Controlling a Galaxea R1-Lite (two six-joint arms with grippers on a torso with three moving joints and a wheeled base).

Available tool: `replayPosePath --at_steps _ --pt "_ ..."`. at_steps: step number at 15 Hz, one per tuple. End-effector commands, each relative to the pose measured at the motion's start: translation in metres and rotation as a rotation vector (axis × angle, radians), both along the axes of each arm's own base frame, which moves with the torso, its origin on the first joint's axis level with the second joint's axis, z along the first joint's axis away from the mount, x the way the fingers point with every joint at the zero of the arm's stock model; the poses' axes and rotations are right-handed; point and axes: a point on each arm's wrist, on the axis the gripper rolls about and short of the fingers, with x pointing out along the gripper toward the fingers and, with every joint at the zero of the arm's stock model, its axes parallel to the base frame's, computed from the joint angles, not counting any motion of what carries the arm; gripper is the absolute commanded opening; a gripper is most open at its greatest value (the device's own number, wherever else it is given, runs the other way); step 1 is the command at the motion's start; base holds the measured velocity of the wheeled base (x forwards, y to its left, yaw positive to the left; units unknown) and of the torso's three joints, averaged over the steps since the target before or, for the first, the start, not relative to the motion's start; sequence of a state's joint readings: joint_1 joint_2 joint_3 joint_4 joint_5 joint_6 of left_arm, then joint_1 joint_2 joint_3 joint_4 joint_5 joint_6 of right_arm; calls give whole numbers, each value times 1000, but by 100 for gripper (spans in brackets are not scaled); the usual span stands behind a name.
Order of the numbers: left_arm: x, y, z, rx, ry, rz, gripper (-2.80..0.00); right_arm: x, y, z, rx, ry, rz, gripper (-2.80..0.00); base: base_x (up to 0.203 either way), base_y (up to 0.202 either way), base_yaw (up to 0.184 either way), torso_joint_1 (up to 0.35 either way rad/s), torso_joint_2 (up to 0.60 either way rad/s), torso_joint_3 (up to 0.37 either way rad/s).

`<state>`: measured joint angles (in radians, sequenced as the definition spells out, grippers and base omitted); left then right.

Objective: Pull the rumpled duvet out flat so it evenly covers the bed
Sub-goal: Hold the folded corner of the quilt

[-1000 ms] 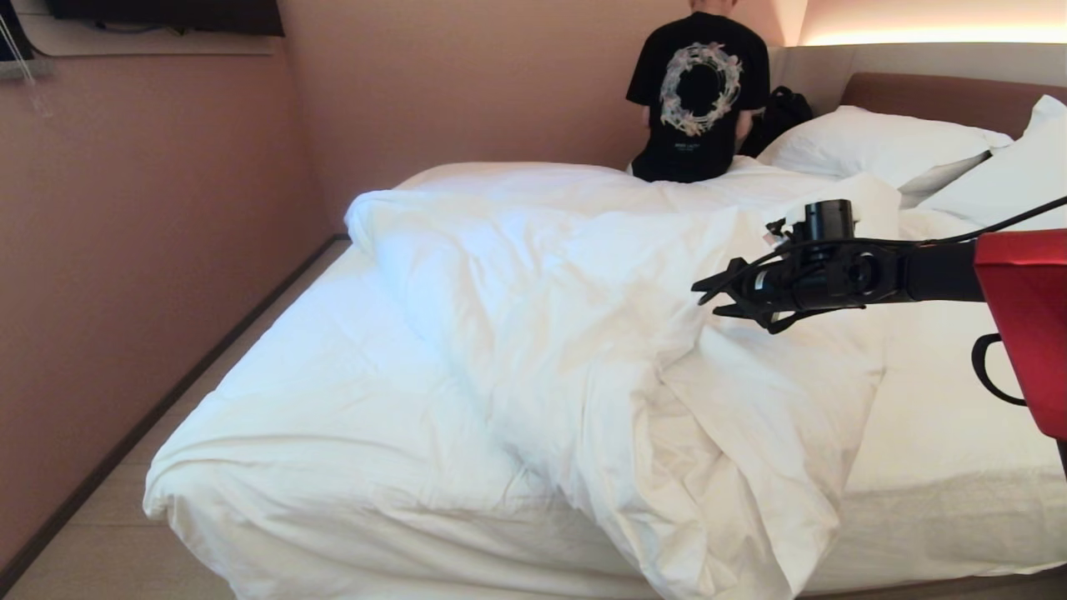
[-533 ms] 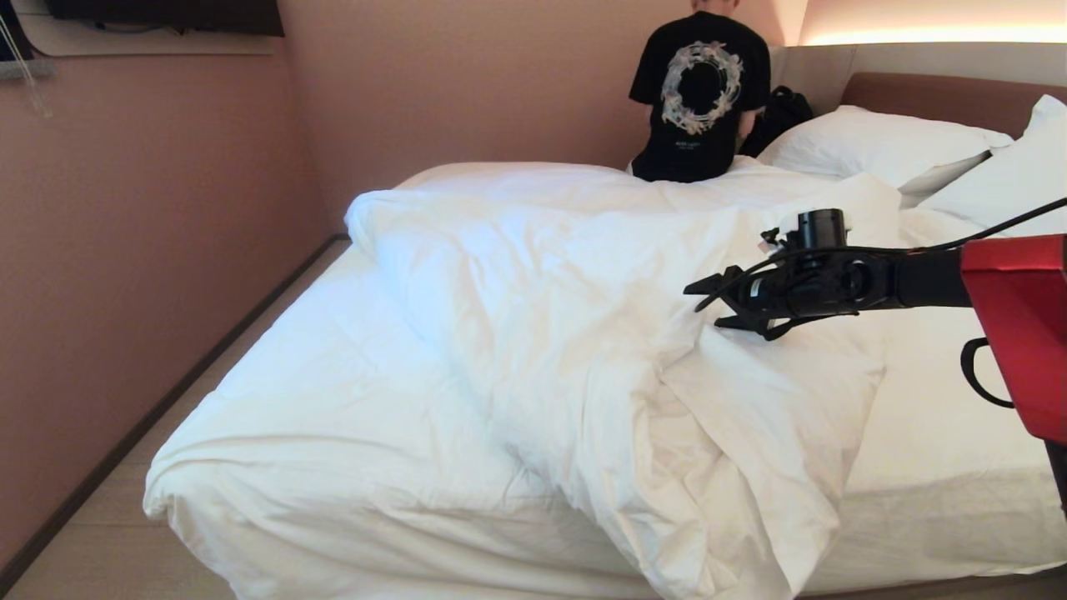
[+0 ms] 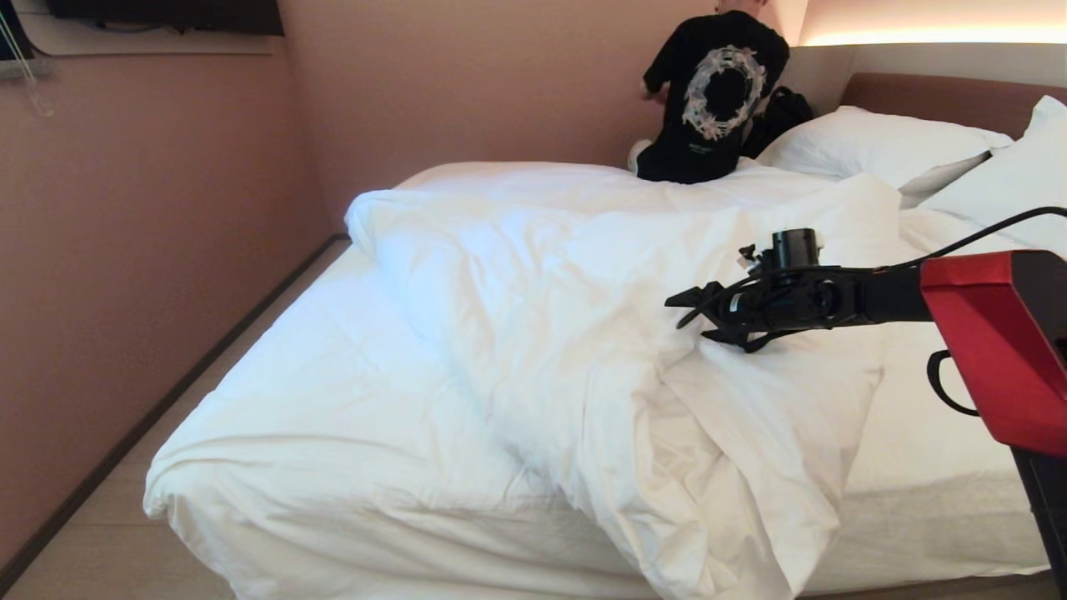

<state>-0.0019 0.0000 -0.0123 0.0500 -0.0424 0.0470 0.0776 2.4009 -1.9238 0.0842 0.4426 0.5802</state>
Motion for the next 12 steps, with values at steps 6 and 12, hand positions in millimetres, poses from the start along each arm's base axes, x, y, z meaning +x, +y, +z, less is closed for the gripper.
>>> replayPosePath --at_steps 6,12 --pt "0 0 0 0 -1 0 -280 -2 42 -9 30 22 53 0 0 0 0 0 0 0" --pt "0 0 0 0 1 0 -280 3 48 -1 143 -14 1 0 0 0 0 0 0 0"
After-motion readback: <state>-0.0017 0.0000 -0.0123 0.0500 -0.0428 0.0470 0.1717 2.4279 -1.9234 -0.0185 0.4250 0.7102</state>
